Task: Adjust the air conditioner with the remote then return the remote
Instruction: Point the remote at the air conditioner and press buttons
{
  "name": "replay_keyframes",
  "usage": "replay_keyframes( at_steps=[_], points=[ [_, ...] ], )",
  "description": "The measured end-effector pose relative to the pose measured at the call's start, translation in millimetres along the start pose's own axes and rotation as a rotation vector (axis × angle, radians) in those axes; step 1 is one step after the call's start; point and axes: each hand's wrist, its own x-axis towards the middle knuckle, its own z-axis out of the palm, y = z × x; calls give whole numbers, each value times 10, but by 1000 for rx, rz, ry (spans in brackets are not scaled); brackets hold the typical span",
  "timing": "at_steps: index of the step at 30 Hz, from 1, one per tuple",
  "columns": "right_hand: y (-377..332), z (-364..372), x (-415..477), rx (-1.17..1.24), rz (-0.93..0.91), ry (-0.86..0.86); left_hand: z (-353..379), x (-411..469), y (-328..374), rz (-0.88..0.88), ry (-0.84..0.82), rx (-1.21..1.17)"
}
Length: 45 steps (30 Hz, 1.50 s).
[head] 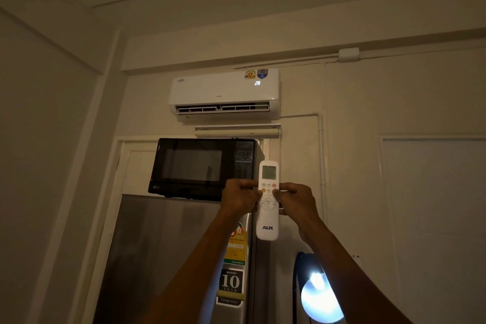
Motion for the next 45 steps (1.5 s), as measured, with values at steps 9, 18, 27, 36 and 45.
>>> replay_keyframes(
  at_steps=[9, 18, 27, 36, 45],
  points=[
    [49, -33, 22, -15, 2, -1, 40, -7, -33, -6, -28, -37],
    [134, -68, 71, -19, -2, 12, 107, 18, -83, -7, -41, -59],
    [164, -121, 138, -35, -27, 20, 174, 75, -127, 37, -61, -45],
    [272, -246, 255, -30, -16, 35, 355, 177, -184, 33, -68, -55],
    [534, -471, 456, -54, -8, 56, 728, 266, -265, 10, -90, -79]
  ],
)
